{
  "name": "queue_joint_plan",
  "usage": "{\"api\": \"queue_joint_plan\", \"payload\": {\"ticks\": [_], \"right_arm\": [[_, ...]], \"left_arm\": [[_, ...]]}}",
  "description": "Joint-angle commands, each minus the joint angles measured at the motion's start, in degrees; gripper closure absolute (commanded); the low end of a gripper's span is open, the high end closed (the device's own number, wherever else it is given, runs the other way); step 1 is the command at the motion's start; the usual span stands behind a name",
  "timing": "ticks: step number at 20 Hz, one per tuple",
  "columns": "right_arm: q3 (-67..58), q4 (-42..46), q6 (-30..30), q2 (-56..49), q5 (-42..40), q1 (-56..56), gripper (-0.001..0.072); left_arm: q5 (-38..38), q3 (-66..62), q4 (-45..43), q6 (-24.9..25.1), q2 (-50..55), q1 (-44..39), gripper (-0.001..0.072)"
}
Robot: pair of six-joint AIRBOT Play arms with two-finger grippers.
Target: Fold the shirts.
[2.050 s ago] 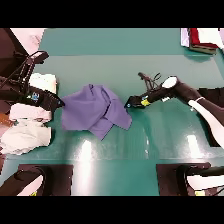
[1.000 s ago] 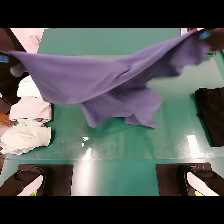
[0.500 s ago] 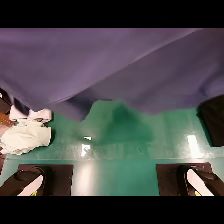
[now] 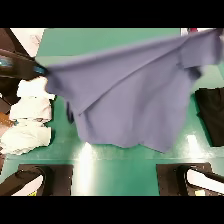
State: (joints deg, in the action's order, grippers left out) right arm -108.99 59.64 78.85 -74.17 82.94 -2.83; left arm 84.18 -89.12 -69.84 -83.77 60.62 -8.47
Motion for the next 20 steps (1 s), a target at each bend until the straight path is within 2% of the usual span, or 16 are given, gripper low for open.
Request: {"api": "queue_joint_plan", "payload": {"ticks": [1, 4, 7, 8, 9, 10, 11, 14, 17, 18, 20], "right_arm": [[5.49, 7.63, 0.66, -13.11, -5.22, 5.38, 0.07], [5.84, 9.31, 0.66, -21.46, -12.98, 7.54, 0.0699], [5.84, 8.92, 0.68, -25.42, -18.69, 8.07, 0.0696], [5.84, 8.92, 0.68, -25.92, -19.37, 8.0, 0.0691], [5.84, 8.87, 0.68, -26.12, -19.39, 7.63, 0.0593], [5.84, 8.85, 0.68, -25.99, -19.08, 7.15, 0.0321], [5.84, 8.83, 0.68, -25.51, -18.25, 6.58, 0.0255], [5.9, 4.59, -2.19, -22.21, -9.88, 3.39, 0.0262], [8.63, -3.26, -5.27, -17.92, -1.97, -0.11, 0.0262], [11.47, -4.2, -6.01, -15.89, -1.53, -0.37, 0.0262], [18.16, -4.17, -6.84, -11.61, -2.54, -0.72, 0.0263]], "left_arm": [[-17.16, 16.09, -1.88, 4.74, 10.69, 0.07, 0.0684], [-26.12, 14.95, -1.53, 6.62, 22.29, 0.07, 0.0683], [-29.35, 9.75, -0.63, 6.03, 28.68, 0.07, 0.0682], [-29.79, 7.96, -0.7, 6.03, 29.51, 0.07, 0.0591], [-29.73, 6.49, -0.96, 6.01, 29.73, 0.07, 0.0339], [-28.61, 4.85, -1.44, 6.05, 29.7, 0.07, 0.0201], [-26.29, 2.93, -3.02, 6.21, 29.68, 0.15, 0.02], [-12.5, -3.67, -3.82, 6.16, 29.27, 4.44, 0.02], [-3.76, 0.76, 4.52, 7.63, 27.45, 11.15, 0.0201], [-3.48, 5.42, 6.82, 7.76, 26.12, 12.76, 0.021], [-8.83, 16.85, 8.66, 8.79, 22.03, 13.97, 0.0209]]}}
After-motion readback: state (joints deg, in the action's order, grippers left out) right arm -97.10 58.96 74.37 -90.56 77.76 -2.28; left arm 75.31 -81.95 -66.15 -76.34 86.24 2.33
